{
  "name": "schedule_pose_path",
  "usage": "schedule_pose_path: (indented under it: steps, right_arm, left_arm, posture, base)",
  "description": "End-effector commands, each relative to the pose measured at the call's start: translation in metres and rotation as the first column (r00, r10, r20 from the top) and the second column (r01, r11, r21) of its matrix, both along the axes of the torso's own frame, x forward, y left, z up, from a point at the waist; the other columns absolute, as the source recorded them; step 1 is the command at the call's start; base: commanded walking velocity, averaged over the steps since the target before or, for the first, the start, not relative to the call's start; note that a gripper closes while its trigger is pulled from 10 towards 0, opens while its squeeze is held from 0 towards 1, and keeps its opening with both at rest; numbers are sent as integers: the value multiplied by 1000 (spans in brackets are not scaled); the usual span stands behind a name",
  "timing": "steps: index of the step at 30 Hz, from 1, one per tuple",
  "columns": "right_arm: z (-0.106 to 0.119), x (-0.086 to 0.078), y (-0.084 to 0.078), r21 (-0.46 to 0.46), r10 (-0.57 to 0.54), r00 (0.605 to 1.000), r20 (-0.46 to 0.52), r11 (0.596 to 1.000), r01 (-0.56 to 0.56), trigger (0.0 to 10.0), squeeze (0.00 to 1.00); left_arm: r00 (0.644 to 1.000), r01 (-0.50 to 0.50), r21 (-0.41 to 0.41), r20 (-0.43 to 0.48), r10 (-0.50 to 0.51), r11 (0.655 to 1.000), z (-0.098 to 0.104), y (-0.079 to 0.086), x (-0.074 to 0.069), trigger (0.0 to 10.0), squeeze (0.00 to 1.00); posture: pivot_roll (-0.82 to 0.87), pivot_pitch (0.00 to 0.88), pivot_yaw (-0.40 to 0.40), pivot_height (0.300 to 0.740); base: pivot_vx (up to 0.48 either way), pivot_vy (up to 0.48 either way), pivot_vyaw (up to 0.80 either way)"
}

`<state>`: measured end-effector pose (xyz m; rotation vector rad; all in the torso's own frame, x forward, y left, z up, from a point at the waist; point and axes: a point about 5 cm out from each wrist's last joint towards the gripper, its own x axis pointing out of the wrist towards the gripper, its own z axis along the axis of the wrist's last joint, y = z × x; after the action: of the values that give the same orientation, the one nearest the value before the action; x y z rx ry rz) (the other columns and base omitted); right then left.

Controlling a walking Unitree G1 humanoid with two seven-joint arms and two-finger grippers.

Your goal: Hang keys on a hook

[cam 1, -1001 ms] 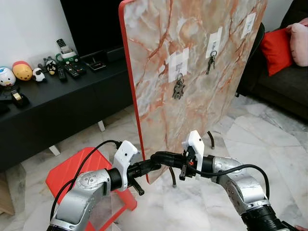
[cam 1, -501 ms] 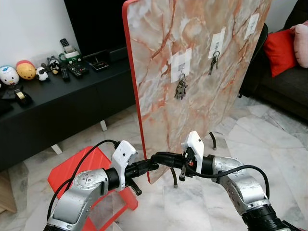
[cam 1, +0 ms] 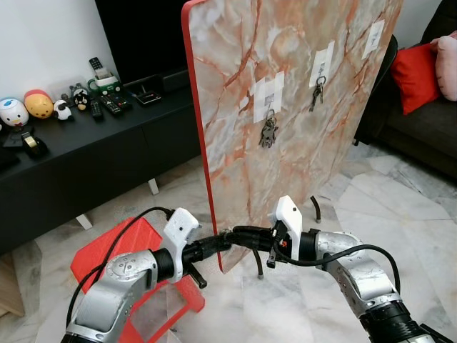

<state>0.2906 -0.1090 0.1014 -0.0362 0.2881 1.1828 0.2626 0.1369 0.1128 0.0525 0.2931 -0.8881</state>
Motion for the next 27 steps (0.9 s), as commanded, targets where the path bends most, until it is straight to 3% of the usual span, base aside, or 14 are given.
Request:
schedule_pose_path:
  steps: [1, 13, 14, 20, 23, 25, 26, 27]
  right_arm:
    - [0, 3, -1, -15, -17, 1000, 15, 1000, 17, 10000, 0]
    - [0, 5, -3, 8, -38, 999, 9, 999, 38, 10000, 0]
    - [0, 6, -3, 11, -40, 999, 10, 999, 40, 10000, 1000]
    - [6, 7, -3, 61, -44, 999, 16, 997, 43, 10000, 1000]
    - [6, 8, -3, 61, -55, 998, 19, 997, 53, 10000, 1000]
    - [6, 11, -6, 40, -82, 996, 30, 996, 80, 10000, 1000]
    - [4, 12, -7, 28, -92, 995, 33, 995, 91, 10000, 0]
    - [4, 12, -8, 25, -92, 995, 33, 996, 91, 10000, 0]
  left_arm:
    - [1000, -9, 16, 5, 9, 1000, 0, 4, 1, 0, 0]
    - [1000, -6, 102, -2, 6, 995, -7, 11, -1, 0, 0]
    - [1000, -2, 112, -3, 2, 994, -9, 11, -2, 0, 0]
    - [1000, 11, 180, 4, -12, 984, -14, 15, -3, 0, 0]
    - [1000, 7, 190, 1, -8, 982, -15, 16, -3, 0, 0]
    - [1000, -13, 239, -7, 15, 971, -21, 21, -2, 0, 0]
    - [999, -39, 287, -20, 47, 957, -28, 27, -1, 0, 0]
    - [998, -53, 309, -27, 64, 950, -32, 30, -1, 0, 0]
  posture:
    - [33, 0, 21, 740]
    - [34, 0, 23, 740]
    - [33, 0, 24, 740]
    - [34, 0, 24, 740]
    - [32, 0, 25, 740]
    - [35, 0, 25, 740]
    - [35, 0, 25, 740]
    - [35, 0, 25, 740]
  base:
    - [0, 0, 0]
    - [0, 0, 0]
    - [0, 0, 0]
    - [0, 0, 0]
    - [0, 0, 0]
    - [0, 0, 0]
    - [0, 0, 0]
    - [0, 0, 0]
